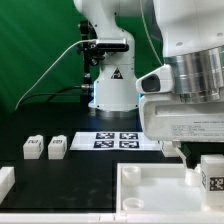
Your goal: Assemble one leg
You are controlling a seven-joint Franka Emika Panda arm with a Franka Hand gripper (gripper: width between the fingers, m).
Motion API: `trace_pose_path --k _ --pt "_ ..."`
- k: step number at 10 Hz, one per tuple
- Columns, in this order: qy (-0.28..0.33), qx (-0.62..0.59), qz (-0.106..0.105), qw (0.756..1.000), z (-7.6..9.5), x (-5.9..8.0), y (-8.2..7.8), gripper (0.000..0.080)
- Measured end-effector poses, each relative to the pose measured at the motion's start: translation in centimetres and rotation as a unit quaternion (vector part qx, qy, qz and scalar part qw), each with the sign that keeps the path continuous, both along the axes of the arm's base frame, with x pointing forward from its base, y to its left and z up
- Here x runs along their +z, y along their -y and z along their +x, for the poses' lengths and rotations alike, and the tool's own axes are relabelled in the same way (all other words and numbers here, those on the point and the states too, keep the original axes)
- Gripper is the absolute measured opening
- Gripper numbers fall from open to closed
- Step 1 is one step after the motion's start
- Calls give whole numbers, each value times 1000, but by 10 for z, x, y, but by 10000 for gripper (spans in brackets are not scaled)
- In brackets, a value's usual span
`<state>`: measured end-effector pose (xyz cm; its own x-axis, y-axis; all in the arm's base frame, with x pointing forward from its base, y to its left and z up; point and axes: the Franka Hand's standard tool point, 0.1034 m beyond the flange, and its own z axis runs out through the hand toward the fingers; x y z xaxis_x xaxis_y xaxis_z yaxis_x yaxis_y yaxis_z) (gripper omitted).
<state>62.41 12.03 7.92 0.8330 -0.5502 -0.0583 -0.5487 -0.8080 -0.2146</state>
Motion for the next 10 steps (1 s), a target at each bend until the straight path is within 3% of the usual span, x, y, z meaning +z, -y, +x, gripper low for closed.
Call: trace_pose_path --k 1,2,3,4,6,7,8,10 --pt "6 70 -13 997 -1 0 -1 649" --pt "9 159 -43 986 2 1 -3 649" --pt "27 251 -62 966 7 2 -3 649" --pt "32 275 -62 959 7 1 0 649" --pt "26 239 -58 969 7 1 -1 399" --pt "22 216 -57 974 7 1 -1 399" --pt "12 159 -54 986 7 0 -1 304" --pt "-10 15 -40 999 7 1 2 304"
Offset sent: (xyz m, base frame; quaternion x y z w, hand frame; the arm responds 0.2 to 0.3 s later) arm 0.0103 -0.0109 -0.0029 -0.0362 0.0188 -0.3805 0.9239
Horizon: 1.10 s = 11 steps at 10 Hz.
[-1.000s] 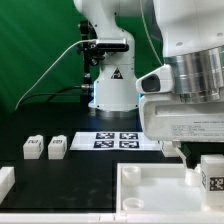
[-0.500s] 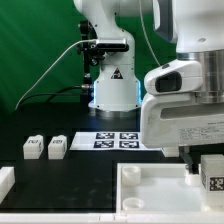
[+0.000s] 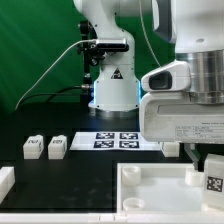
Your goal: Assemble one leg
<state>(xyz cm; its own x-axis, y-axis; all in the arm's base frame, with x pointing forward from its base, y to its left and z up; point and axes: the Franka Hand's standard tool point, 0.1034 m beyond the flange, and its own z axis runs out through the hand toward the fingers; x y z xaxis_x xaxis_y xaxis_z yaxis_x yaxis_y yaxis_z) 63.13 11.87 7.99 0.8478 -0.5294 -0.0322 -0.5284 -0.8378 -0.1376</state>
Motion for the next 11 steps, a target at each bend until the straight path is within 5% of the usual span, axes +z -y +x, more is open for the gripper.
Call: trace_pose_path --k 2,6,9,10,11 --pt "-23 -195 29 980 -1 -2 2 304" --pt "-77 -453 81 884 -2 -3 0 299" --pt "-72 -420 80 901 -3 -4 0 296" --pt "-64 -386 77 917 -3 -4 1 530" --pt "-51 -316 72 945 -3 -5 2 530"
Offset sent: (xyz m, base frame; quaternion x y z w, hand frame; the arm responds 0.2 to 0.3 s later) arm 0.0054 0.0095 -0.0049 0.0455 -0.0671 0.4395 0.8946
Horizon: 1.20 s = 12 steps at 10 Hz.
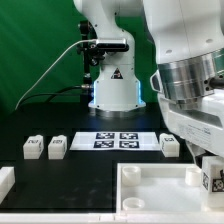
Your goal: Assemble one leg
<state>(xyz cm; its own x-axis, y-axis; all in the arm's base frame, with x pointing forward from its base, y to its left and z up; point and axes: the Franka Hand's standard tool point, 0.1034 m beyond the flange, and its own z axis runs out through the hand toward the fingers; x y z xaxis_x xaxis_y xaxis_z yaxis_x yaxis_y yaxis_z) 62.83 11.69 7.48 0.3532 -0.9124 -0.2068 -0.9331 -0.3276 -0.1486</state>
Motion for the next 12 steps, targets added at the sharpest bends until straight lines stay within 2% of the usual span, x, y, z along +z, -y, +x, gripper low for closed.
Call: trace_pose_path --k 1,2,4,5,6,7,8,9,10,11,12 --pt "18 85 -15 996 -1 0 -3 628" --pt "34 168 -30 985 -1 2 -5 643" --pt "49 230 -35 971 -1 0 -2 643" --pt "61 317 -50 945 -1 -1 0 649" --pt "70 432 -81 896 2 -1 1 649" --pt "80 509 -103 851 6 1 1 649" --pt "87 525 -107 840 8 1 0 649" --pt "84 505 -107 853 7 1 0 525" --pt "84 506 -107 851 8 1 0 390" --pt "77 460 -103 878 7 1 0 390" --pt "72 431 -102 893 7 1 1 294"
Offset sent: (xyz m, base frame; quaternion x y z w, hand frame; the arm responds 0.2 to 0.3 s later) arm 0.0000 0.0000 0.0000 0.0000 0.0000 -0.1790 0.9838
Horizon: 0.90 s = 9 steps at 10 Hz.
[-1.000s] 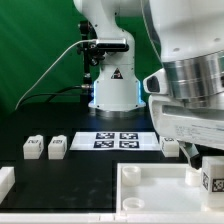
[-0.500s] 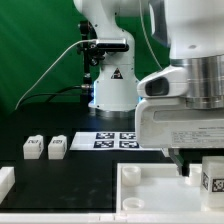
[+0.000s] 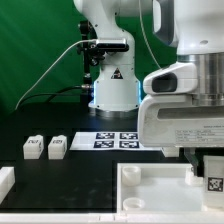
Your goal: Assemble one leg
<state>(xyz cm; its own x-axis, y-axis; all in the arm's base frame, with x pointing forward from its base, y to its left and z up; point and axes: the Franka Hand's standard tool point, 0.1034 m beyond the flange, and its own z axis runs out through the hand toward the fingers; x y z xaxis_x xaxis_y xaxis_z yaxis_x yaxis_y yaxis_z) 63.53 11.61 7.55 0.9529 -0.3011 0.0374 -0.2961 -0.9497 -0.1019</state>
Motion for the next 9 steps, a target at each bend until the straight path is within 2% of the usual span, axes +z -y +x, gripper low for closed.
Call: trace_pose_path --k 2,3,4,6,7,8,9 --pt "-12 -136 12 991 0 0 2 294" --pt "-23 -238 22 971 0 -1 4 294" --pt "-33 -345 25 938 -1 -1 4 294" --pt "-54 -527 61 846 -4 -3 8 294" --pt "-68 -575 81 812 -5 -4 9 294" --pt "-78 -616 87 779 -5 -4 8 294" --pt "-79 -620 87 776 -6 -4 7 294"
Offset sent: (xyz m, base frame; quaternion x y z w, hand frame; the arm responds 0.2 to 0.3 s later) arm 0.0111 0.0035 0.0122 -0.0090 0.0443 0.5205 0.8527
